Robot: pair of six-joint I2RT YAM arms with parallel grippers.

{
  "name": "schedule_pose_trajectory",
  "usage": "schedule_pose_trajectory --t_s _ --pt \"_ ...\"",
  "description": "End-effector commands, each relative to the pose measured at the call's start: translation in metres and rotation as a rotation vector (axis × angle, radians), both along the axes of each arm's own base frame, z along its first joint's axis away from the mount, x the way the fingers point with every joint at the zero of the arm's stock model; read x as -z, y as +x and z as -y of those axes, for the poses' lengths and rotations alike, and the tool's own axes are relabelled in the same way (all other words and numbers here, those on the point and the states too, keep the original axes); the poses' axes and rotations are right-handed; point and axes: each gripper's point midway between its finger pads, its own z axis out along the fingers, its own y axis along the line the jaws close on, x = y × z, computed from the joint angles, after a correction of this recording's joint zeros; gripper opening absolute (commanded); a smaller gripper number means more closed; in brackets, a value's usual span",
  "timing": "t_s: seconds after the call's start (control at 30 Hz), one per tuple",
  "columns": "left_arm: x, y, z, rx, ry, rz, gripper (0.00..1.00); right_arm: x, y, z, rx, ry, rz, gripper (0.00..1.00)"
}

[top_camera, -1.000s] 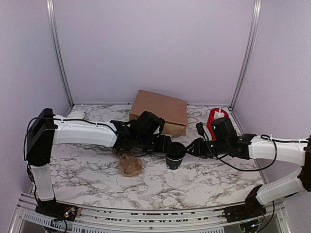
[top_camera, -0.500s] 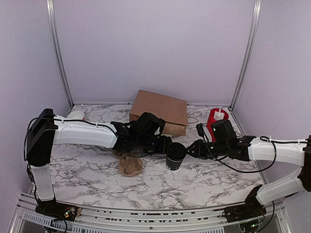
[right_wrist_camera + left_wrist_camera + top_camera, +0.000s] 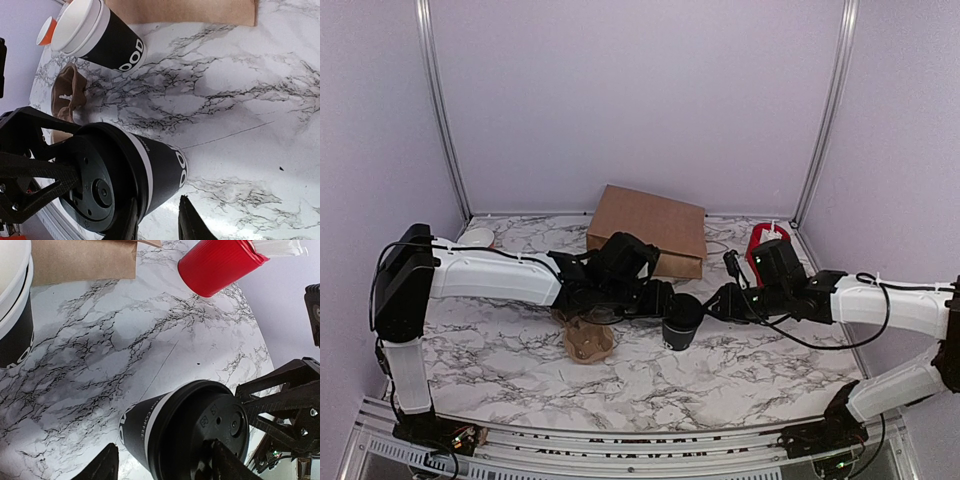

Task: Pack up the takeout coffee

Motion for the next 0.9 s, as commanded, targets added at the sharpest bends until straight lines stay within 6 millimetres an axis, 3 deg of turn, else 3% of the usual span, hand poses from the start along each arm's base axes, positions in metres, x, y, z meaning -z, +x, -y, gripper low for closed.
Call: schedule_pose_trajectory --t_s 0.0,0.2,0.53,0.87 --pt "0.02 -0.003 -0.01 0.01 0.058 -0.02 0.64 -0.012 0.012 -0.003 0.006 -0.036 0.031 0.27" --pt "0.002 -0.001 -0.007 0.031 0.038 0.018 0.64 -0.026 0.022 -0.008 0.014 -0.02 0.073 0.28" --pt "-0.02 0.007 0.0 0.051 0.023 0.046 0.64 -0.022 0.025 -0.005 0.023 -0.055 0.079 0.28" --pt "-0.023 -0.007 -0.02 0.038 0.03 0.039 0.64 -0.037 0.032 -0.008 0.003 -0.063 0.131 0.3"
